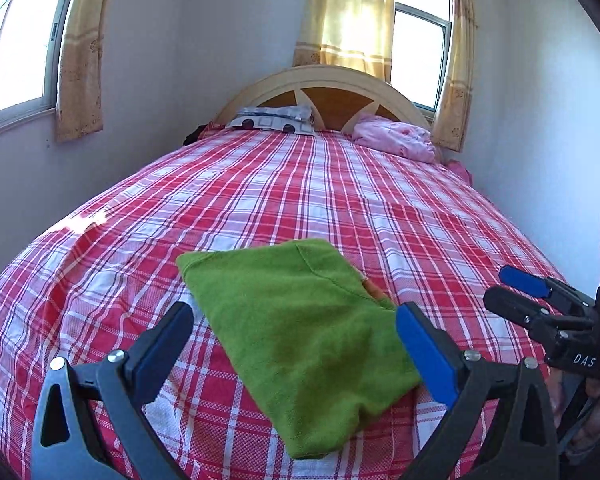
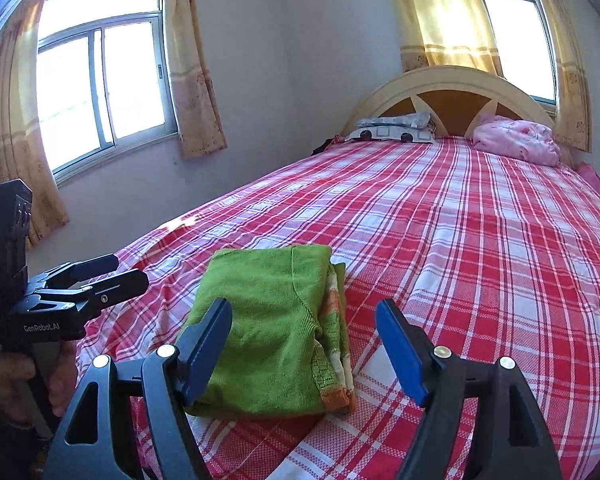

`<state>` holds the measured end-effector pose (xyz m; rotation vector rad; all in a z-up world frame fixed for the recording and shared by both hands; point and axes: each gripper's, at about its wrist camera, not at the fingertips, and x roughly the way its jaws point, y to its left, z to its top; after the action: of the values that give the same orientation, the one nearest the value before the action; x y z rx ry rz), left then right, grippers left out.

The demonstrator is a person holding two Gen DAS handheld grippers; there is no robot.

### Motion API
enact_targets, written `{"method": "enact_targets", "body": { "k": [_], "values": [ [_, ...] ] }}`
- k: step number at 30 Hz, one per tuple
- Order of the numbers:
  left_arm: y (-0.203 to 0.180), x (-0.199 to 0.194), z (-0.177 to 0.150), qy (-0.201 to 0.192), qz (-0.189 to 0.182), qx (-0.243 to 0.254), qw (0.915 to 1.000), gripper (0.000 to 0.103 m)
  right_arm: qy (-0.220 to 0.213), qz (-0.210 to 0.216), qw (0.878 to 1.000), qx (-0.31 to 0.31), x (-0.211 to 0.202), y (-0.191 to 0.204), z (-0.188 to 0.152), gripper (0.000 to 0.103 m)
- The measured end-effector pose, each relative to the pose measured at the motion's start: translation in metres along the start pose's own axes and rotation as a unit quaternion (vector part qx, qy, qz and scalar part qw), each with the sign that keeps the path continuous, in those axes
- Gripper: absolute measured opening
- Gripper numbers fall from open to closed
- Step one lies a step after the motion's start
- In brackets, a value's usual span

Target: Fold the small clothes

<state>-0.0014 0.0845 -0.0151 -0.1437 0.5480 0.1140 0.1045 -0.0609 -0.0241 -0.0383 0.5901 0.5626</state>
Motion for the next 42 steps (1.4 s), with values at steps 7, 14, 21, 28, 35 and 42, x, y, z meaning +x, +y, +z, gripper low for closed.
{"method": "enact_targets", "body": {
  "k": [7,14,21,28,35,42],
  "values": [
    [-0.002,-0.001,-0.001,0.001,0.001,0.0,1.0,0.103,-0.003,0.001,1.0,-0.002,-0.002,0.003,-0.001,0.075],
    [-0.002,-0.001,-0.001,0.001,0.001,0.001,1.0,0.103,-0.01,-0.001,1.0,-0.003,-0.006,0.004,0.0,0.075],
    [-0.004,-0.001,-0.002,0.002,0.004,0.006,1.0,0.103,-0.026,-0.004,1.0,-0.005,-0.014,0.005,0.001,0.076],
    [-0.006,-0.009,0.002,-0.011,0.005,0.012,0.9999,0.103,-0.036,-0.006,0.999,-0.008,-0.018,0.007,0.003,0.076],
    [-0.005,-0.012,0.006,-0.018,0.026,0.017,0.9993,0.103,-0.056,-0.001,0.998,-0.023,-0.03,0.018,0.006,0.076],
    [0.004,-0.009,0.007,-0.013,0.035,0.0,0.9993,0.103,-0.068,0.005,0.997,-0.036,-0.035,0.026,0.007,0.076]
  ]
}}
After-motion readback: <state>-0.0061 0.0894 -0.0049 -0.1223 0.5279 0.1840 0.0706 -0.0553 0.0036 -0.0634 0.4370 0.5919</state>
